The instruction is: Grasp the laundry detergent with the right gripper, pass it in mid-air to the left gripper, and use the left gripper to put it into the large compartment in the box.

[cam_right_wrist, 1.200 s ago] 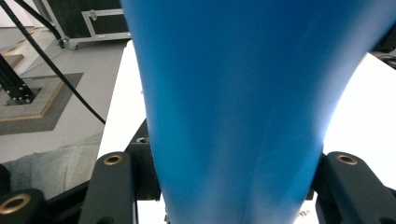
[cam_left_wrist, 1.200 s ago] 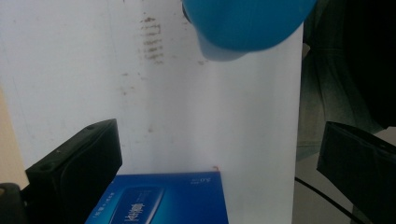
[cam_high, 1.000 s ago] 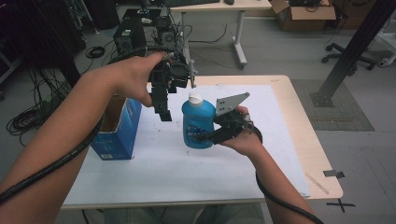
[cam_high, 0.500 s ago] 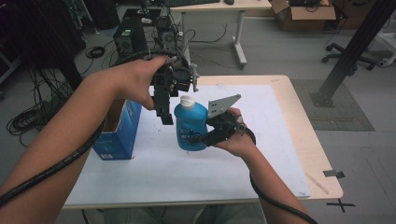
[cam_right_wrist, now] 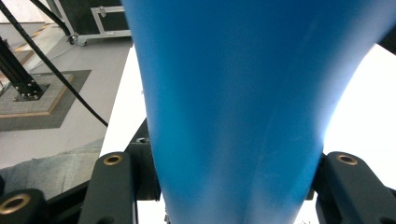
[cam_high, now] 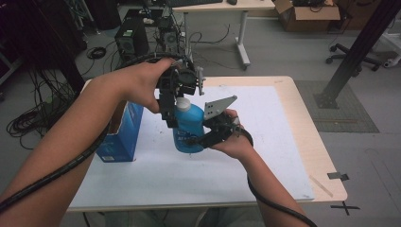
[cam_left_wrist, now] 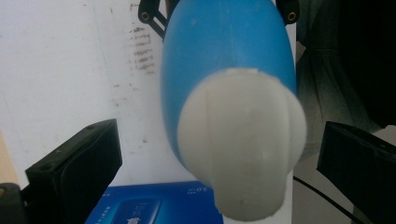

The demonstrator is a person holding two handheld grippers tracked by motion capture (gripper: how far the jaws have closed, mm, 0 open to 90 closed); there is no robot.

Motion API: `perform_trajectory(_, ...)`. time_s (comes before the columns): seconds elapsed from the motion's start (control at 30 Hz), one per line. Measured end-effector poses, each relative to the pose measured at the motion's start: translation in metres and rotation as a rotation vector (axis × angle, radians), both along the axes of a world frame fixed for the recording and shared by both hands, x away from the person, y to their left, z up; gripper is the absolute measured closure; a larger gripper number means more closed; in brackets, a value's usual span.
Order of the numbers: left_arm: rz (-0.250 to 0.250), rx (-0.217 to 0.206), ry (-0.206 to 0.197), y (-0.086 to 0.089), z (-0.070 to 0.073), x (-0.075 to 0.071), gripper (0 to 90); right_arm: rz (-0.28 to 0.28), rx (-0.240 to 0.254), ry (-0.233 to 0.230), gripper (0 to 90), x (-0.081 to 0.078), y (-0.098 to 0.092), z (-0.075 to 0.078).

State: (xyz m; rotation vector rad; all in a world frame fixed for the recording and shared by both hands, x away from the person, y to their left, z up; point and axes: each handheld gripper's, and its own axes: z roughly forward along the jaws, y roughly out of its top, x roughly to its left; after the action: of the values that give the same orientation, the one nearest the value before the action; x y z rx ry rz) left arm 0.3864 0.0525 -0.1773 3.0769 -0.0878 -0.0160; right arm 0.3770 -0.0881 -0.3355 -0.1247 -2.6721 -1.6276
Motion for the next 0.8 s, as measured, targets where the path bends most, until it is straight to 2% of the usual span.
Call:
perform_trajectory(0.53, -0.006, 0.015, -0.022, -0.005, -0.005, -0.002, 0.1, -0.001, 0.009, 0.021, 44.2, 0.002, 0.009, -0.002)
perform_trajectory(0.67, -0.002, -0.005, -0.026, -0.005, -0.006, -0.003, 0.1, 0.001, 0.008, 0.007, 44.1, 0.003, 0.012, -0.002)
perform_trajectory(0.8, 0.002, 0.018, -0.033, -0.006, -0.009, -0.004, 0.1, 0.001, 0.005, 0.007, 44.1, 0.003, 0.013, -0.002)
